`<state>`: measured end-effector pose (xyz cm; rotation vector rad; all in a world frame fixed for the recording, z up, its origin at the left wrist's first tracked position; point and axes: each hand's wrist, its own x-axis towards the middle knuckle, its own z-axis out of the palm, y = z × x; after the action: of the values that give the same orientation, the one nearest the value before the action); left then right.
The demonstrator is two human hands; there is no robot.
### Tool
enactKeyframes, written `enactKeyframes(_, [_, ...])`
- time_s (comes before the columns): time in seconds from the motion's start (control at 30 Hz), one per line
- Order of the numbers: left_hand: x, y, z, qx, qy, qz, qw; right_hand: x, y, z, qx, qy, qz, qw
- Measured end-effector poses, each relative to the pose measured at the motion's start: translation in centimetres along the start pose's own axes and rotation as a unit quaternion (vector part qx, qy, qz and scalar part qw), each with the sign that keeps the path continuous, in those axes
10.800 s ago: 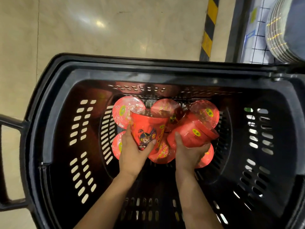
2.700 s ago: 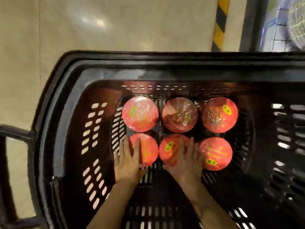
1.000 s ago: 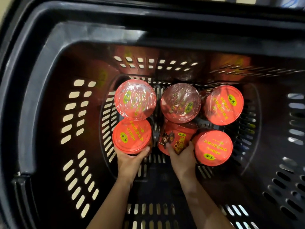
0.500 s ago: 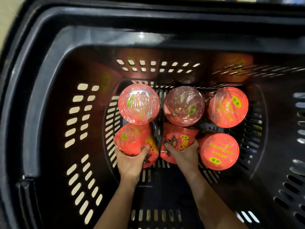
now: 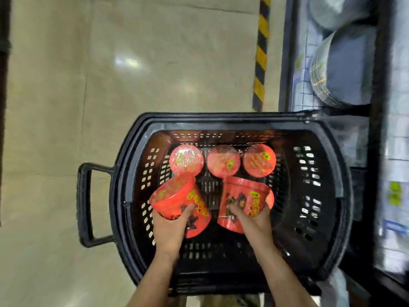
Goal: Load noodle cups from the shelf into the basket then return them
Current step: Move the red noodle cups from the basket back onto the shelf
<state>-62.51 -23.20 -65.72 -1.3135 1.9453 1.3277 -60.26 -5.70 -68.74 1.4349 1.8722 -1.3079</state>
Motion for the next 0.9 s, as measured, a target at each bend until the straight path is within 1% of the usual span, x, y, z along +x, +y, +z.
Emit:
enactKeyframes(0.17, [-7.7,7.2,-4.3,-0.107,-0.048,0.062,0.991,-9.7,-7.6,-6.7,0.094,-0.020,-0.028,0.995])
enactKeyframes(0.23, [-11.4,10.5,-6.0,-0.148,-0.086,0.084,0.982,-13.0,-9.8,-9.6,0.131,-0.020,-0.056,0.990])
enactKeyframes(0.33, [-16.9,14.6,-8.6,-0.199,-0.135,0.130,0.962,-18.4,-13.3,-13.8,0.184,-0.012,-0.114,0.976])
enactKeyframes(0.47, [-24.6,19.1,-12.2,-0.263,-0.188,0.179,0.929,-25.0,-16.3,-18.4,0.268,-0.025,-0.174,0.947])
enactKeyframes(0.53, [-27.9,20.6,-14.0,-0.292,-0.223,0.202,0.908,-28.6,-17.4,-20.7,0.295,-0.040,-0.204,0.933])
enactKeyframes(0.57, [-29.2,21.2,-14.9,-0.296,-0.245,0.209,0.899,-30.4,-17.7,-21.6,0.310,-0.047,-0.221,0.923])
enactKeyframes(0.63, [-31.4,22.1,-16.6,-0.298,-0.282,0.224,0.884,-33.5,-17.8,-23.4,0.349,-0.039,-0.252,0.902])
enactKeyframes(0.73, [-34.2,22.6,-19.1,-0.299,-0.335,0.241,0.860,-38.4,-17.4,-25.1,0.395,0.004,-0.274,0.877])
enactKeyframes(0.8, [-35.1,22.5,-19.9,-0.295,-0.349,0.242,0.856,-40.6,-16.6,-25.5,0.420,0.018,-0.282,0.862])
enactKeyframes(0.9, [-37.6,22.3,-22.1,-0.254,-0.393,0.268,0.842,-45.6,-14.2,-25.7,0.476,0.067,-0.296,0.825])
